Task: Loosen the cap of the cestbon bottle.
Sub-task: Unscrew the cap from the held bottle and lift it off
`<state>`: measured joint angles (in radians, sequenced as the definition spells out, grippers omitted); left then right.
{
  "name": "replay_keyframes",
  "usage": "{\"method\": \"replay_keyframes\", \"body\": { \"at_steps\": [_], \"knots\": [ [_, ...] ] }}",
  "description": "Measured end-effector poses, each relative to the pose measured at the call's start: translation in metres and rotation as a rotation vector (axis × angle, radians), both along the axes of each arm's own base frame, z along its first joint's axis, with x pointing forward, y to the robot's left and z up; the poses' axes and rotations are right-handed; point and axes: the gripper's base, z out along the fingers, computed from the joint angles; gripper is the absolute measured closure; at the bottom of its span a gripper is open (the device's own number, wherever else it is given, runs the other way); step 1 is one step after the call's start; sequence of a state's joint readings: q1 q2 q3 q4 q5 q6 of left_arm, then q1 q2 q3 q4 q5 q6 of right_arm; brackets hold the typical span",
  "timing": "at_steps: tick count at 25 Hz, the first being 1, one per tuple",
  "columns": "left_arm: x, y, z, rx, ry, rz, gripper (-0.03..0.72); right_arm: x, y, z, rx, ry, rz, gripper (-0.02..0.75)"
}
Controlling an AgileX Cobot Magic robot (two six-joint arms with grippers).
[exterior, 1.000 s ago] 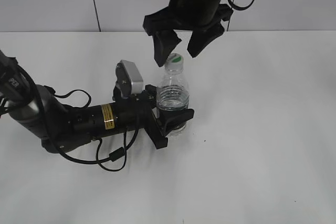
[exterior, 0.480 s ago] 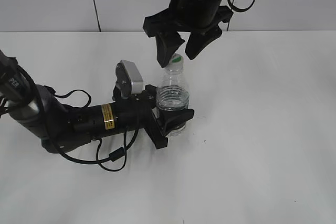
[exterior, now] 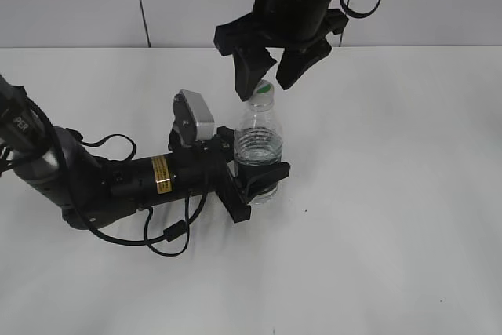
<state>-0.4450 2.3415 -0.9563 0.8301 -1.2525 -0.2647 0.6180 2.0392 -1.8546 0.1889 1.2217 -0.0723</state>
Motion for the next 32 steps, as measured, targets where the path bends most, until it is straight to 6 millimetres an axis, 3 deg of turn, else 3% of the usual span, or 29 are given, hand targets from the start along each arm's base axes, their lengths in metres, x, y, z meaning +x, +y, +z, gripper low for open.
{"method": "replay_keyframes", "body": {
  "at_steps": [15,18,23,28,32],
  "knots": [
    [0.0003,0.0001,0.0001,-0.001,0.000,0.004,0.286,-0.0027,0.0015,-0.0038,0.017,0.026,0.012,0.258],
    [0.0003,0.0001,0.0001,-0.001,0.000,0.004,0.286,-0.0028,0.0016,-0.0037,0.018,0.028,0.012,0.295],
    [0.0003,0.0001,0.0001,-0.001,0.000,0.004,0.286,-0.0027,0.0015,-0.0038,0.016,0.026,0.013,0.437],
    [0.0005,0.0002,0.0000,-0.001,0.001,0.006,0.286,-0.0018,0.0002,-0.0041,-0.002,0.005,0.051,0.437],
    [0.0007,0.0000,0.0001,0.000,0.000,0.005,0.286,-0.0021,0.0006,-0.0042,-0.021,-0.046,0.211,0.437]
  ]
}}
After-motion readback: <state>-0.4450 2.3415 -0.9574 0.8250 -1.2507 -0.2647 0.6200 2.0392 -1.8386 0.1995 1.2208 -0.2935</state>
